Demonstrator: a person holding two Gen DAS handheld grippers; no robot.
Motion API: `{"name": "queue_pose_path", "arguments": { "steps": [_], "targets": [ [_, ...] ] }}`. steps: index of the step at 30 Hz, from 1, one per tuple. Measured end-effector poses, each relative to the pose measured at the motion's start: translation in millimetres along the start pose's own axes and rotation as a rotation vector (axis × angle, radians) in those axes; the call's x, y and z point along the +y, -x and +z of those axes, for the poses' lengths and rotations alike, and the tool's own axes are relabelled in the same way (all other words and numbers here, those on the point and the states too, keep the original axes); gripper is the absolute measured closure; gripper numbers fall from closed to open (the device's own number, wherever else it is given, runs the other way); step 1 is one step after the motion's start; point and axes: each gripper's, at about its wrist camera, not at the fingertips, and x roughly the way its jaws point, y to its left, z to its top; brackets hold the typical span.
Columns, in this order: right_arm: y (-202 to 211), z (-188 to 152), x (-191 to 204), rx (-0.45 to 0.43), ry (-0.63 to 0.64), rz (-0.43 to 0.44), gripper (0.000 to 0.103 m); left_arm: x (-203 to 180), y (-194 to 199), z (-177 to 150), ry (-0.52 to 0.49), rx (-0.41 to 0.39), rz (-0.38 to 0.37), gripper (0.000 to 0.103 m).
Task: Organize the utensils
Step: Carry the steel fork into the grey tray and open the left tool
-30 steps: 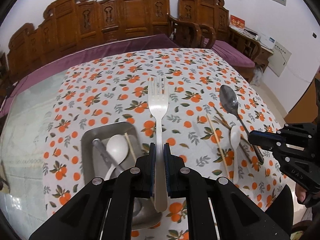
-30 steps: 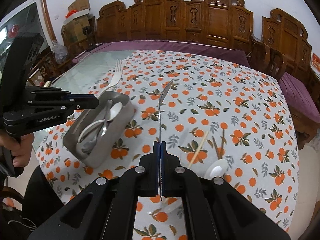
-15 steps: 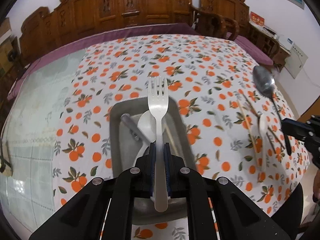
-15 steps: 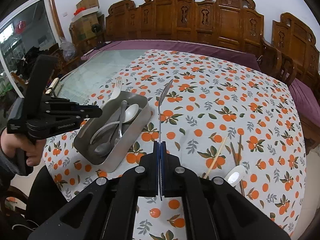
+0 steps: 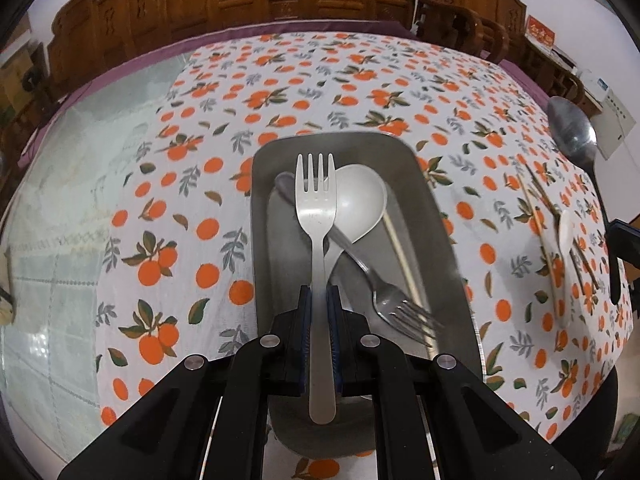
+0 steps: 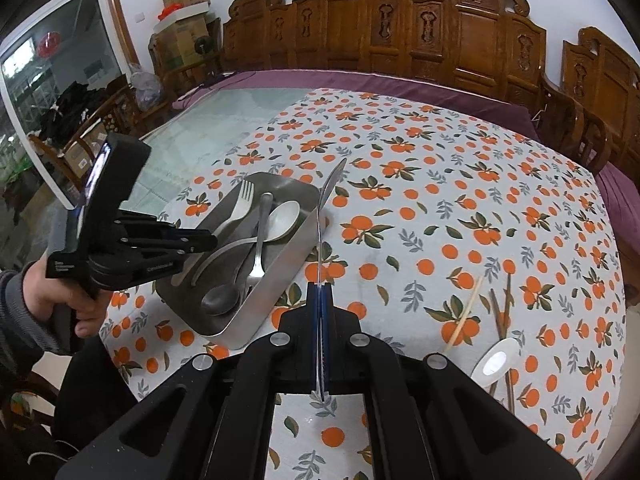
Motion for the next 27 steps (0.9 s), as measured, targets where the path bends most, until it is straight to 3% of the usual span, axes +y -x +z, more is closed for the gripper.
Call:
{"name": "queue_pose_path", "arguments": {
  "steps": [12, 20, 27],
  "targets": [
    [-9.6, 3.3, 8.0, 0.020, 0.018, 0.008, 0.101, 0.6, -14.6, 5.5, 0.010, 0.021, -0.013, 0.093],
    [-21.1, 10.4, 21.8, 0.024, 0.033, 0.034, 0.101, 11.9, 23.8, -2.7, 0.025, -0.055, -0.017, 0.082],
    [-41.8, 24.5, 43.6, 0.036, 0.051, 0.065, 0.101, 29.8, 54.0, -10.4, 0.055, -0.107, -0.016, 0.079]
  ]
}}
